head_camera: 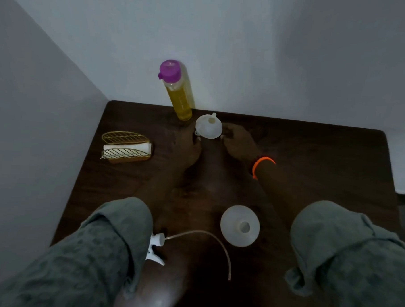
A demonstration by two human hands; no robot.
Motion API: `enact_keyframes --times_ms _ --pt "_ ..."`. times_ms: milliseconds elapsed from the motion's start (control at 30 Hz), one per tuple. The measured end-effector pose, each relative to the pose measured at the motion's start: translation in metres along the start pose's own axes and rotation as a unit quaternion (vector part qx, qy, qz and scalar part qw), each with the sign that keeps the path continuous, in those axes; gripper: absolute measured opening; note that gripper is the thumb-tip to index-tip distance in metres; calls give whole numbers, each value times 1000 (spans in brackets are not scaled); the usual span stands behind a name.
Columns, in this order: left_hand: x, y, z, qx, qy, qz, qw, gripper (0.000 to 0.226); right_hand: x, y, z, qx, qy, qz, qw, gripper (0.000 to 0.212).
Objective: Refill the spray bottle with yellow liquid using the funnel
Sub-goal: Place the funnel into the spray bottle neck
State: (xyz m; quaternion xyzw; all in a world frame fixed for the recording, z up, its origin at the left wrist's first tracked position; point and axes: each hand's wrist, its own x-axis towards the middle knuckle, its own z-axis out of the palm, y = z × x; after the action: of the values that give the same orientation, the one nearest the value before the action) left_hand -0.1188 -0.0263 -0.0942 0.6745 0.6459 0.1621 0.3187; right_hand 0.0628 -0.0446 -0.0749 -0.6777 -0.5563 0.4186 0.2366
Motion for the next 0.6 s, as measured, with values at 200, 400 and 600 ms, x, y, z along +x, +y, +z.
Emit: enact_keyframes --times_ms 200,400,600 --pt "-20 22 -13 -41 30 39 998 47 -13 -2 -10 27 60 -7 998 35" --pt "-82 52 -45 -89 59 96 990 37 -78 -30 -48 28 140 -57 988 27" --pt "-162 79 -81 -183 24 141 973 30 -175 -61 -77 16 178 -68 982 20"
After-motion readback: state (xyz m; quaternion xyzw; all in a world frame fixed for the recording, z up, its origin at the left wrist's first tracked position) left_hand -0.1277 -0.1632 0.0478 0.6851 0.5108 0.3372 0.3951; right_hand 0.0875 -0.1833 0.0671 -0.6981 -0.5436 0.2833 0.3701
